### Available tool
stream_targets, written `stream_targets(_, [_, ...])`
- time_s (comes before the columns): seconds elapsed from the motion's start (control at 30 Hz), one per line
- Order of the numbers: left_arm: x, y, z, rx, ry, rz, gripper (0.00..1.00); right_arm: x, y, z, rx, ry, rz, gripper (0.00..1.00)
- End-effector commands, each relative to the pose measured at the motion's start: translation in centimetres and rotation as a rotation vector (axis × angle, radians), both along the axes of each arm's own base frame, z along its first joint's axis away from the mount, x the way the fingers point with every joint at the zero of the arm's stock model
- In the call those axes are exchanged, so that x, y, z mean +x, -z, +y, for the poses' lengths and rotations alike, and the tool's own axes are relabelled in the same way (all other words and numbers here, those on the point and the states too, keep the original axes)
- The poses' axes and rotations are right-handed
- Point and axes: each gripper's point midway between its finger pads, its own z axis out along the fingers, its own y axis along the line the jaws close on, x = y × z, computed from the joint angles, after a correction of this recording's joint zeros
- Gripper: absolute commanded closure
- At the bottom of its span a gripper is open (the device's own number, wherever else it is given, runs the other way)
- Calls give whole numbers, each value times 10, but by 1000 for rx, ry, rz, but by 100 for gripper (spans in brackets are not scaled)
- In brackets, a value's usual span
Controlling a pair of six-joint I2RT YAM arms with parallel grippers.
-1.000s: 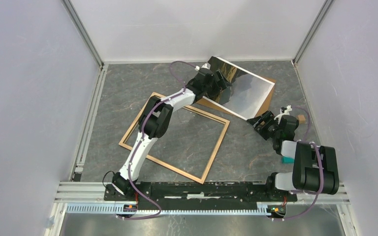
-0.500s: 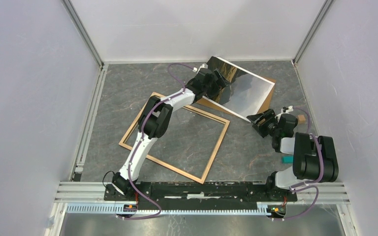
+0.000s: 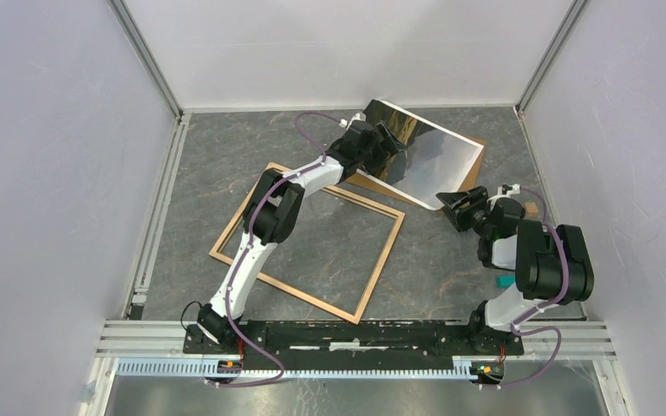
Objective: Put the photo into the frame
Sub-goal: Pick up the photo at the center of the board.
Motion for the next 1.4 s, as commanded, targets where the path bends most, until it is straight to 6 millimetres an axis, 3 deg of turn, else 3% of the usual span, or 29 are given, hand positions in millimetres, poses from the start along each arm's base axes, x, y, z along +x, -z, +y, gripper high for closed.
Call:
stream_targets(0.0, [-20, 28, 11, 69, -1, 116, 1, 13, -17, 1, 14, -6, -71, 37])
stream_targets(0.27, [-20, 28, 11, 67, 0, 121, 1, -7, 17, -7, -58, 32, 69, 36])
stream_targets(0.5, [-19, 27, 12, 68, 0, 120, 0, -15, 27, -7, -66, 32, 101, 36])
stream_targets(0.67, [-19, 28, 12, 67, -1, 122, 0, -4, 20, -4, -54, 16, 60, 36])
stream_targets(1.03, [-20, 28, 13, 75, 9, 120, 0, 24, -18, -4, -1, 34, -82, 45])
stream_targets(1.13, [-21, 30, 15, 78, 7, 125, 0, 30, -13, -6, -8, 49, -60, 45])
stream_targets(1.23, [-20, 29, 15, 76, 7, 127, 0, 29, 6, -5, -14, 50, 27, 43])
stream_targets(1.37, [-21, 31, 16, 79, 9, 129, 0, 31, 7, -7, -6, 76, 29, 42])
